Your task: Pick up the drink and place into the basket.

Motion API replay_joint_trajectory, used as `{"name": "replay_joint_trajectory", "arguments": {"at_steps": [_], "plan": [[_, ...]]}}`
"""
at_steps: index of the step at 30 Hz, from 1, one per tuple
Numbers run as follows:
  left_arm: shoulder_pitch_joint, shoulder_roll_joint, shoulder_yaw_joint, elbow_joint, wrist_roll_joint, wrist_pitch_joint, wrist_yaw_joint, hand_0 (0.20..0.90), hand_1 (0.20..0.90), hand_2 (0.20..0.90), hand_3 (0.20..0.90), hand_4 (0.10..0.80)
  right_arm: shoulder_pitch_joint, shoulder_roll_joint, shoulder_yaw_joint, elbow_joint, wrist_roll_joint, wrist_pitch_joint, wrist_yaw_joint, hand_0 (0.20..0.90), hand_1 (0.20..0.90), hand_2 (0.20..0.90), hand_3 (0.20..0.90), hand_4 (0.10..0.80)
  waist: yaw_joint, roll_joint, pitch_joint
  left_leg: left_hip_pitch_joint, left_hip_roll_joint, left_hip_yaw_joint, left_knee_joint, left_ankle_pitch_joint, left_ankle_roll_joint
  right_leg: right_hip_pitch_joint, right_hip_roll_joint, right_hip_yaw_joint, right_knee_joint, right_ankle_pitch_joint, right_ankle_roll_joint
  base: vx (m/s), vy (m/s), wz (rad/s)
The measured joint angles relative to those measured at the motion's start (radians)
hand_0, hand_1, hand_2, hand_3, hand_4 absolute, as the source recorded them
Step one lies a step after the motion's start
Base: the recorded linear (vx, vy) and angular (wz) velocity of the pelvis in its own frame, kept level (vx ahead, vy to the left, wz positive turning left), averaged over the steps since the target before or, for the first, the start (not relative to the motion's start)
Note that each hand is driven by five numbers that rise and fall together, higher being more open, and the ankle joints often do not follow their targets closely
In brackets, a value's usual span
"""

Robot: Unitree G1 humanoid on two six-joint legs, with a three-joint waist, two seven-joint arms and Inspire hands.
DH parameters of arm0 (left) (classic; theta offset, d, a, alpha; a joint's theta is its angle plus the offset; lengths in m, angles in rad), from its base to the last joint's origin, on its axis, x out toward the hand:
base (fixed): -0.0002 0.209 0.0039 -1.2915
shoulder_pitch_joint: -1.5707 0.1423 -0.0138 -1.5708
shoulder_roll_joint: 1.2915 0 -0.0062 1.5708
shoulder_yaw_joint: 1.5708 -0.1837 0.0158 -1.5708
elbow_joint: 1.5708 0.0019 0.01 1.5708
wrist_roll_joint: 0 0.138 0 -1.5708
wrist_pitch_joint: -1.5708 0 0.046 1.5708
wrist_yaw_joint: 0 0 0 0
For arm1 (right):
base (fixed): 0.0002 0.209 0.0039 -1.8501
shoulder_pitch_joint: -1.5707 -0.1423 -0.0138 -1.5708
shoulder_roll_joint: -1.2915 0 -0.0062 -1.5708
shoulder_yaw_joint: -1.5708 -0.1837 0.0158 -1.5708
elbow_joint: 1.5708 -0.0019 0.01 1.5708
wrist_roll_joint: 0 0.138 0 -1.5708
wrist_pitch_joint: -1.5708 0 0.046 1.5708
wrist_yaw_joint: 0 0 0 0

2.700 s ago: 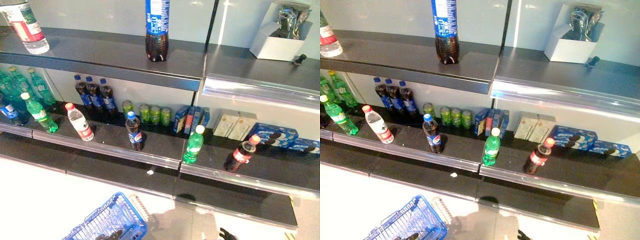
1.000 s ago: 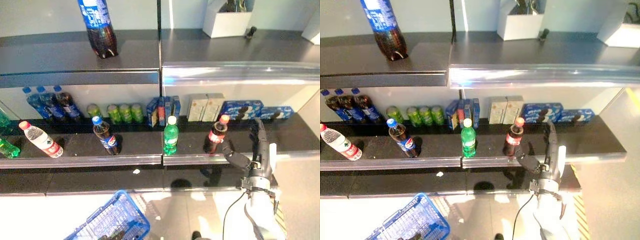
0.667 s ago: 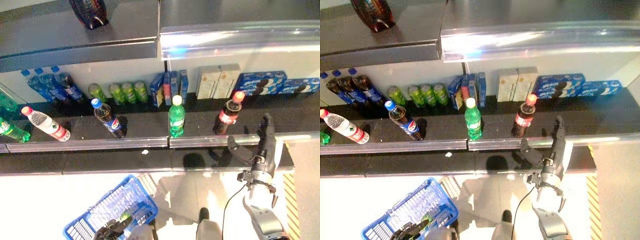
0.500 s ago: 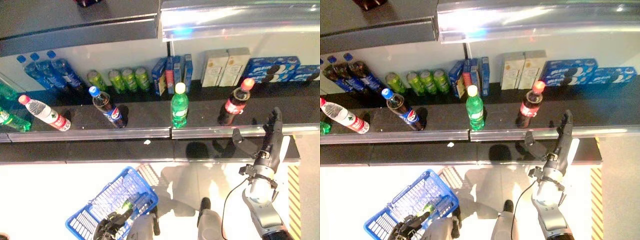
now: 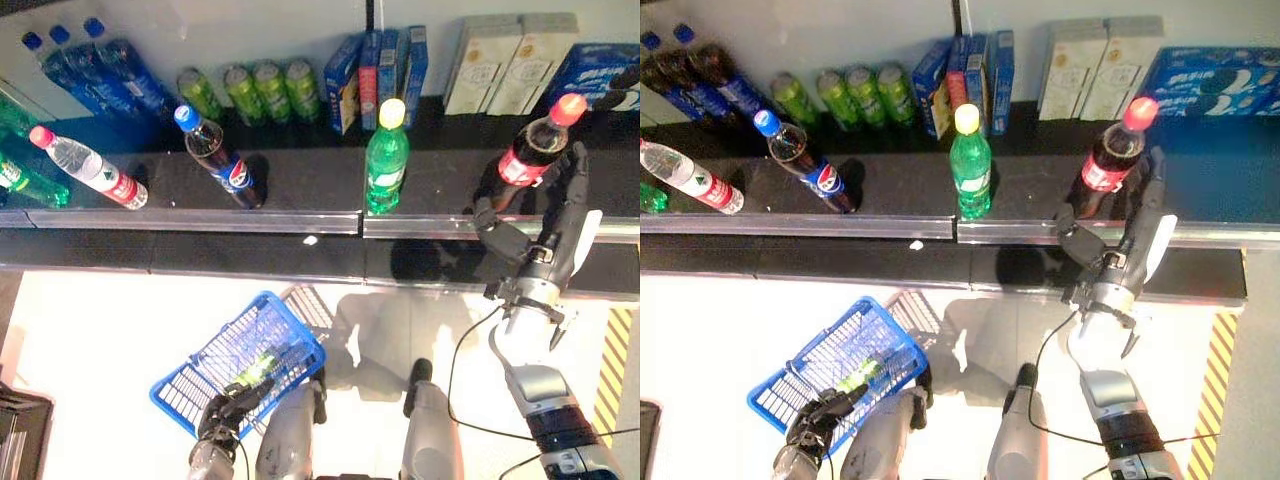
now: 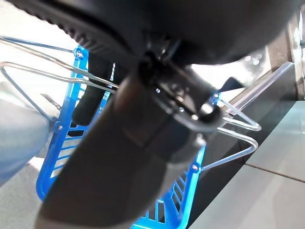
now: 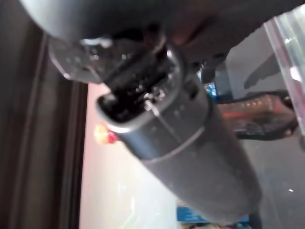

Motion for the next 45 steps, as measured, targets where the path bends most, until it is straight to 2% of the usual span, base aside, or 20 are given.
{"name": "replay_joint_trajectory", "arguments": {"at_steps": [10,16,22,40,41,42,43,45], "plan": [[-0.057,0.021,-0.016,-0.010,-0.007,0.000,-0.003,0.300,0.300,0.300,0.200,0.100,-0.123,-0.037,-0.031,0.076,0.005,0.039,-0.035,0.900,0.900,0.900,0.900,0.800,0.024,0.011,0.040,-0.058,0.006,-0.010,0.031,0.002,-0.002,-0.054,0.003,-0.003,0.034,-0.007,-0.008,-0.007,-0.021,0.02],[-0.066,0.024,-0.024,-0.011,-0.007,0.001,-0.016,0.300,0.300,0.300,0.200,0.100,-0.148,-0.037,-0.071,0.096,0.089,0.040,-0.039,0.900,0.900,0.900,0.900,0.800,0.025,0.015,0.047,-0.069,0.002,-0.015,0.031,0.002,-0.002,-0.064,0.005,-0.009,0.036,-0.008,-0.006,0.002,-0.006,0.01],[-0.076,0.024,-0.056,-0.019,-0.011,0.001,-0.018,0.300,0.300,0.300,0.200,0.100,-0.226,-0.038,-0.084,0.143,0.159,0.040,-0.038,0.900,0.900,0.900,0.900,0.800,0.034,0.035,0.058,-0.072,-0.001,-0.014,0.031,0.003,-0.004,-0.077,0.002,-0.005,0.051,-0.016,-0.009,0.000,0.000,0.00],[-0.099,0.033,-0.064,-0.020,-0.041,0.009,-0.029,0.300,0.300,0.300,0.200,0.100,-0.432,-0.071,-0.083,0.324,0.286,0.043,0.034,0.900,0.900,0.900,0.900,0.800,0.080,0.039,0.058,-0.101,-0.006,-0.055,0.031,0.020,-0.022,-0.115,0.000,-0.025,0.112,-0.045,-0.024,0.006,-0.013,0.04],[-0.099,0.038,-0.071,-0.020,-0.042,0.009,-0.035,0.300,0.300,0.300,0.200,0.100,-0.452,-0.072,-0.083,0.343,0.299,0.043,0.035,0.526,0.526,0.526,0.464,0.364,0.081,0.039,0.057,-0.102,-0.006,-0.055,0.030,0.022,-0.023,-0.118,-0.001,-0.025,0.117,-0.049,-0.028,0.000,0.000,0.00],[-0.099,0.040,-0.074,-0.021,-0.042,0.009,-0.037,0.300,0.300,0.300,0.200,0.100,-0.461,-0.073,-0.083,0.353,0.306,0.043,0.035,0.347,0.347,0.347,0.255,0.155,0.083,0.039,0.057,-0.102,-0.006,-0.055,0.030,0.023,-0.023,-0.120,-0.001,-0.025,0.119,-0.049,-0.028,0.000,0.000,0.00],[-0.100,0.043,-0.081,-0.023,-0.042,0.009,-0.039,0.300,0.300,0.300,0.200,0.100,-0.477,-0.077,-0.083,0.370,0.322,0.044,0.035,0.300,0.300,0.300,0.200,0.100,0.086,0.040,0.057,-0.103,-0.005,-0.056,0.027,0.026,-0.024,-0.123,-0.001,-0.025,0.121,-0.051,-0.031,0.000,0.000,0.00],[-0.100,0.045,-0.089,-0.027,-0.043,0.008,-0.041,0.300,0.300,0.300,0.200,0.100,-0.491,-0.094,-0.083,0.406,0.322,0.044,0.033,0.300,0.300,0.300,0.200,0.100,0.093,0.041,0.056,-0.103,-0.005,-0.057,0.027,0.029,-0.025,-0.124,0.000,-0.026,0.125,-0.053,-0.034,0.000,0.000,0.00]]}}
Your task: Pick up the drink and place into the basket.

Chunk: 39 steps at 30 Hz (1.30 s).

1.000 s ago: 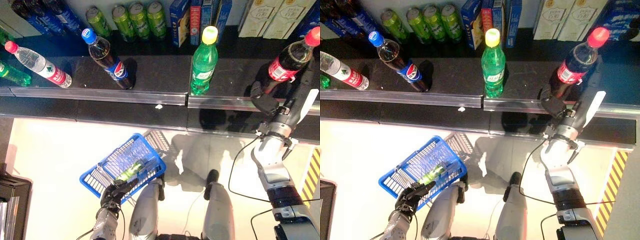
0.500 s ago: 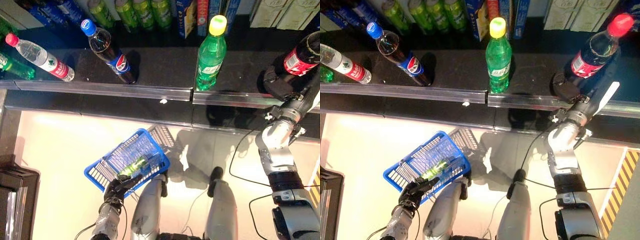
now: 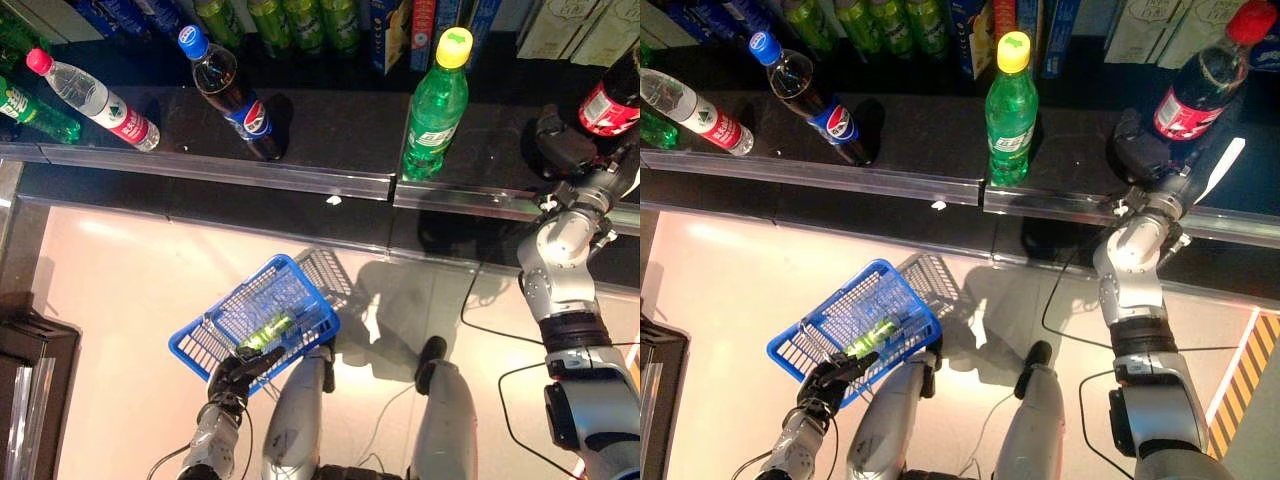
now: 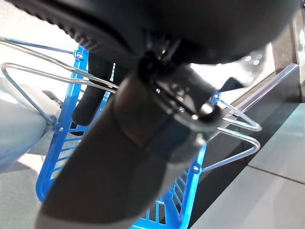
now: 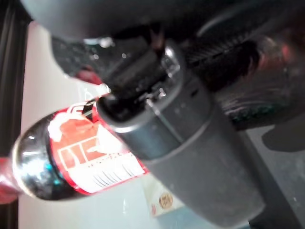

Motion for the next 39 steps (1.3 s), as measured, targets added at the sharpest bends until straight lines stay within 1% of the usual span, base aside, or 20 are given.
{"name": "replay_joint_trajectory", "arguments": {"at_steps": [6,12,17,20,24,25,28,30,34,37,39], "plan": [[0.000,0.003,-0.004,-0.004,-0.008,0.001,-0.007,0.300,0.300,0.300,0.200,0.100,-0.001,-0.040,0.000,0.020,0.000,0.004,-0.003,0.300,0.300,0.300,0.200,0.100,0.009,0.000,0.000,-0.001,-0.003,0.000,0.000,0.000,0.000,-0.006,-0.005,0.000,0.012,-0.006,0.000,-0.005,0.003,0.00],[0.000,0.004,-0.002,-0.004,-0.039,0.002,-0.017,0.300,0.300,0.300,0.200,0.100,0.001,-0.044,-0.001,0.020,0.000,0.006,-0.003,0.300,0.300,0.300,0.200,0.100,0.008,0.000,0.000,0.002,-0.001,0.000,0.003,0.000,0.000,-0.004,-0.003,0.000,0.017,-0.006,0.002,-0.011,0.002,0.00],[0.001,0.004,0.000,0.001,-0.043,0.014,-0.017,0.300,0.300,0.300,0.200,0.100,0.043,-0.042,-0.001,0.017,0.000,0.037,-0.002,0.300,0.300,0.300,0.200,0.100,0.013,-0.001,0.000,0.045,-0.002,0.000,0.002,-0.001,0.000,0.042,-0.004,-0.002,0.014,-0.007,0.000,0.002,0.031,0.00],[0.004,0.004,0.003,0.006,-0.060,0.025,-0.017,0.300,0.300,0.300,0.200,0.100,0.085,-0.042,-0.007,-0.027,-0.001,0.046,-0.002,0.300,0.300,0.300,0.200,0.100,0.009,-0.001,0.000,0.065,-0.002,0.001,0.002,-0.002,0.001,0.062,-0.006,0.000,0.011,-0.011,-0.004,0.030,0.066,-0.03],[0.033,-0.018,0.048,0.006,-0.061,0.028,-0.017,0.300,0.300,0.300,0.200,0.100,0.214,-0.041,-0.031,-0.210,-0.048,0.056,0.007,0.300,0.300,0.300,0.200,0.100,-0.004,-0.001,0.000,0.093,0.002,0.001,0.005,-0.008,0.004,0.092,-0.005,0.001,0.010,-0.011,-0.004,0.041,0.072,-0.01],[0.048,-0.031,0.080,0.005,-0.062,0.029,-0.017,0.300,0.300,0.300,0.200,0.100,0.249,-0.041,-0.033,-0.278,-0.064,0.062,0.027,0.300,0.300,0.300,0.200,0.100,-0.018,-0.001,0.001,0.102,0.003,0.002,0.005,-0.013,0.005,0.103,-0.004,0.000,0.008,-0.011,-0.004,0.051,0.052,0.00],[0.080,-0.051,0.121,-0.004,-0.064,0.029,-0.017,0.300,0.300,0.300,0.200,0.100,0.311,-0.041,-0.034,-0.386,-0.089,0.063,0.076,0.300,0.300,0.300,0.200,0.100,-0.027,-0.002,0.001,0.132,0.011,0.003,0.010,-0.024,0.002,0.134,0.004,0.001,0.001,-0.013,-0.004,0.048,0.025,-0.08],[0.099,-0.069,0.159,-0.011,-0.079,0.029,-0.017,0.300,0.300,0.300,0.200,0.100,0.350,-0.037,-0.034,-0.463,-0.090,0.062,0.123,0.300,0.300,0.300,0.200,0.100,-0.035,-0.003,0.000,0.159,0.024,0.003,0.009,-0.030,-0.002,0.166,0.008,0.001,-0.010,-0.013,-0.005,0.047,0.014,-0.05],[0.127,-0.075,0.205,-0.039,-0.084,0.029,-0.022,0.300,0.300,0.300,0.200,0.100,0.383,-0.036,-0.034,-0.575,-0.115,0.063,0.206,0.300,0.300,0.300,0.200,0.100,-0.044,-0.011,-0.003,0.181,0.038,0.005,0.013,-0.038,-0.011,0.187,0.023,0.002,-0.010,-0.022,-0.010,0.088,0.024,-0.06],[0.137,-0.075,0.238,-0.054,-0.085,0.028,-0.023,0.300,0.300,0.300,0.200,0.100,0.427,-0.034,-0.029,-0.660,-0.107,0.067,0.299,0.300,0.300,0.300,0.200,0.100,-0.042,-0.024,-0.009,0.212,0.045,0.006,0.006,-0.043,-0.019,0.213,0.035,0.002,-0.010,-0.031,-0.017,0.068,0.019,-0.04],[0.159,-0.075,0.251,-0.080,-0.086,0.027,-0.023,0.300,0.300,0.300,0.200,0.100,0.449,-0.018,-0.021,-0.715,-0.036,0.074,0.385,0.300,0.300,0.300,0.200,0.100,-0.043,-0.042,-0.020,0.219,0.052,0.007,0.002,-0.046,-0.023,0.218,0.042,0.002,-0.010,-0.037,-0.021,0.041,0.020,-0.06]]}}
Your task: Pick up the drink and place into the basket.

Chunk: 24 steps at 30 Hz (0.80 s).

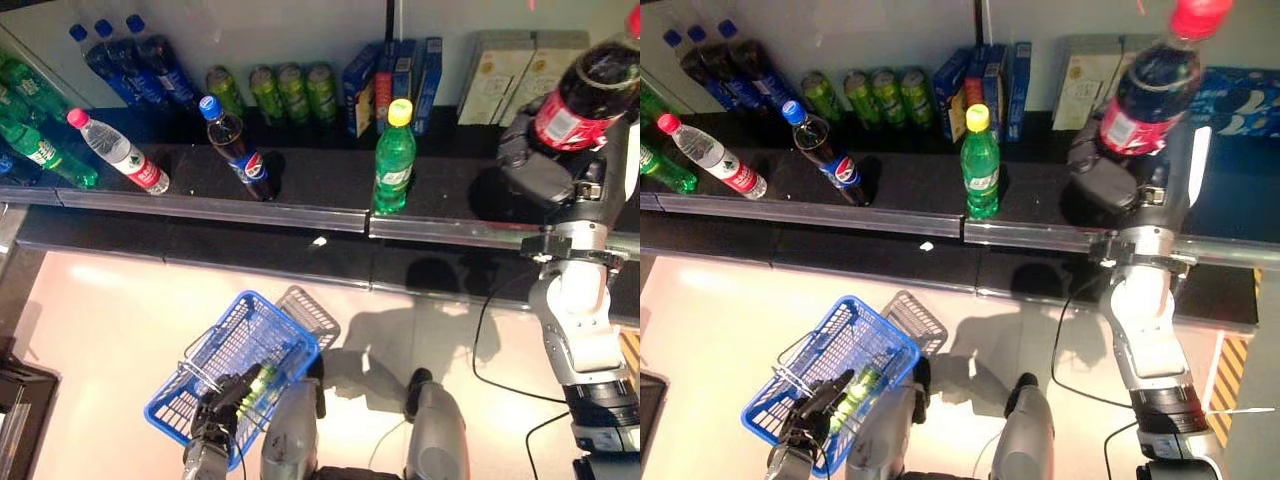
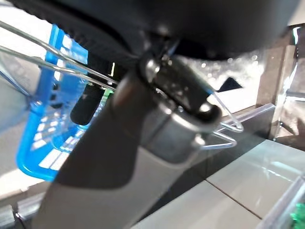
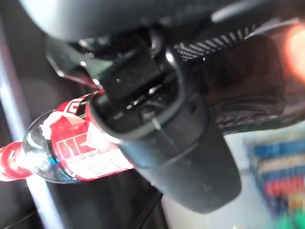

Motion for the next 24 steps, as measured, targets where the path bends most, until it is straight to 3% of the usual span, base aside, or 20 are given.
{"name": "replay_joint_trajectory", "arguments": {"at_steps": [5,11,18,24], "plan": [[0.011,0.000,0.005,-0.014,0.000,-0.001,0.001,0.300,0.300,0.300,0.200,0.100,0.034,0.034,0.090,-0.081,0.070,0.032,0.159,0.300,0.300,0.300,0.200,0.100,0.000,-0.028,-0.028,0.029,0.012,0.009,-0.020,0.008,-0.016,0.019,0.013,0.000,-0.005,-0.010,-0.005,0.041,0.045,-0.04],[0.048,0.001,-0.005,-0.079,0.003,-0.011,0.003,0.300,0.300,0.300,0.200,0.100,0.049,0.052,0.246,-0.107,0.108,0.098,0.290,0.300,0.300,0.300,0.200,0.100,0.011,-0.033,-0.087,0.053,0.015,0.020,-0.054,0.008,-0.016,0.033,0.016,-0.001,-0.016,-0.015,-0.004,0.009,0.032,-0.01],[0.062,0.001,-0.039,-0.157,0.003,-0.030,0.006,0.300,0.300,0.300,0.200,0.100,0.048,0.057,0.365,-0.119,0.134,0.135,0.320,0.300,0.300,0.300,0.200,0.100,0.044,-0.030,-0.109,0.062,0.013,0.012,-0.069,0.008,-0.015,0.046,0.014,-0.012,-0.014,-0.024,-0.004,0.015,0.038,0.06],[0.087,0.002,-0.108,-0.340,0.003,-0.030,-0.011,0.300,0.300,0.300,0.200,0.100,0.005,0.108,0.446,-0.130,0.145,0.147,0.265,0.300,0.300,0.300,0.200,0.100,0.094,-0.030,-0.111,0.063,0.000,-0.059,-0.076,0.011,-0.018,0.099,-0.003,-0.086,-0.008,-0.054,-0.003,0.020,0.028,0.33]]}}
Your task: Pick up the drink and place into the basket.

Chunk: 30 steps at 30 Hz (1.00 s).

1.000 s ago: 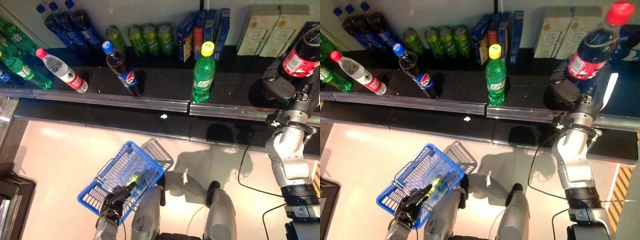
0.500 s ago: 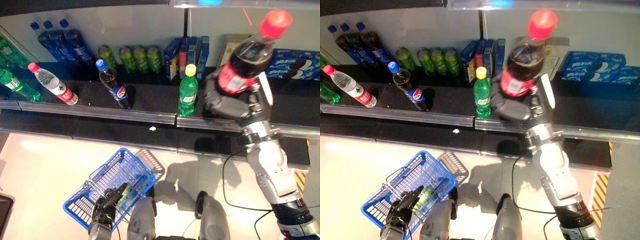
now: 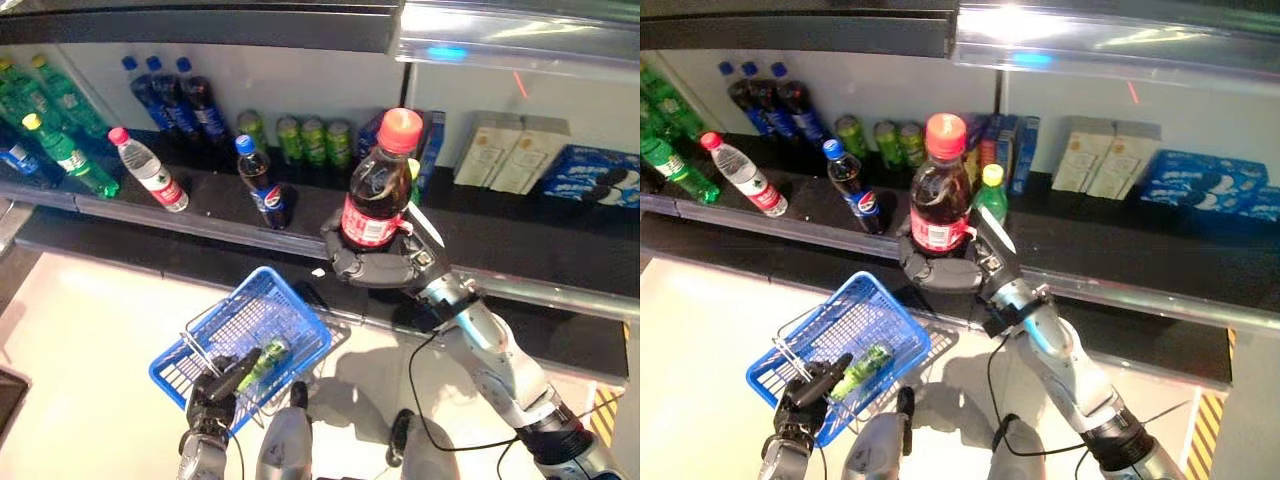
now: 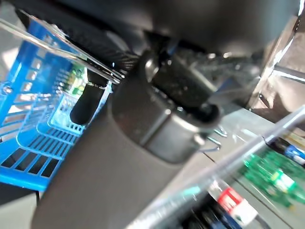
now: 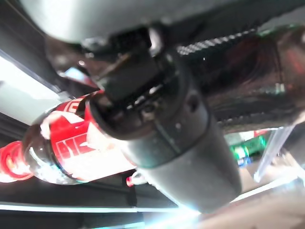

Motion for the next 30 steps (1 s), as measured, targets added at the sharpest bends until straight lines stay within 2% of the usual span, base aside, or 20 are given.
{"name": "replay_joint_trajectory", "arguments": {"at_steps": [2,5,8,11,15,18,25,30], "plan": [[0.000,0.002,-0.011,-0.035,0.000,0.001,-0.020,0.300,0.300,0.300,0.200,0.100,-0.027,0.017,0.028,-0.001,0.000,0.003,-0.021,0.300,0.300,0.300,0.200,0.100,0.024,0.000,0.000,-0.001,-0.006,-0.014,-0.006,0.006,-0.002,0.002,-0.008,-0.014,0.009,-0.009,0.000,-0.018,0.034,0.35],[0.007,0.011,-0.030,-0.088,0.001,0.025,-0.072,0.300,0.300,0.300,0.200,0.100,-0.075,0.050,0.075,0.000,-0.002,0.009,-0.085,0.300,0.300,0.300,0.200,0.100,0.069,0.006,0.002,-0.007,-0.032,-0.059,-0.025,0.037,-0.008,0.014,-0.030,-0.056,0.026,-0.026,0.011,-0.055,0.027,0.46],[0.035,0.029,-0.035,-0.132,0.002,0.043,-0.128,0.300,0.300,0.300,0.200,0.100,-0.109,0.068,0.095,0.000,-0.024,0.021,-0.126,0.300,0.300,0.300,0.200,0.100,0.099,0.008,0.003,-0.021,-0.044,-0.088,-0.028,0.043,-0.008,0.020,-0.040,-0.057,0.032,-0.045,0.012,-0.060,0.040,0.42],[0.053,0.081,-0.050,-0.179,0.001,0.085,-0.148,0.300,0.300,0.300,0.200,0.100,-0.114,0.080,0.100,0.000,-0.039,0.033,-0.146,0.300,0.300,0.300,0.200,0.100,0.133,0.019,0.009,-0.027,-0.054,-0.112,-0.027,0.045,-0.008,0.033,-0.049,-0.081,0.032,-0.053,0.017,-0.058,0.037,0.25],[0.099,0.170,-0.100,-0.342,0.000,0.156,-0.198,0.300,0.300,0.300,0.200,0.100,-0.114,0.098,0.114,0.007,-0.053,0.068,-0.157,0.300,0.300,0.300,0.200,0.100,0.171,0.028,0.013,-0.047,-0.069,-0.143,-0.027,0.049,-0.004,0.036,-0.059,-0.109,0.035,-0.060,0.023,-0.046,0.004,0.26],[0.102,0.204,-0.113,-0.419,-0.004,0.189,-0.255,0.300,0.300,0.300,0.200,0.100,-0.114,0.100,0.148,0.016,-0.088,0.084,-0.160,0.300,0.300,0.300,0.200,0.100,0.187,0.032,0.015,-0.059,-0.080,-0.167,-0.026,0.053,-0.006,0.037,-0.062,-0.115,0.036,-0.064,0.026,-0.020,-0.005,0.23],[0.094,0.254,-0.110,-0.562,-0.107,0.217,-0.335,0.300,0.300,0.300,0.200,0.100,-0.114,0.113,0.193,0.151,-0.118,0.103,-0.173,0.300,0.300,0.300,0.200,0.100,0.241,0.037,0.018,-0.072,-0.103,-0.206,-0.023,0.062,-0.004,0.055,-0.074,-0.145,0.037,-0.073,0.036,-0.002,-0.014,0.22],[0.077,0.266,-0.109,-0.576,-0.116,0.246,-0.388,0.300,0.300,0.300,0.200,0.100,-0.114,0.130,0.206,0.210,-0.130,0.129,-0.210,0.300,0.300,0.300,0.200,0.100,0.270,0.034,0.023,-0.075,-0.114,-0.233,-0.025,0.063,-0.003,0.073,-0.081,-0.169,0.030,-0.076,0.041,0.012,-0.016,0.15]]}}
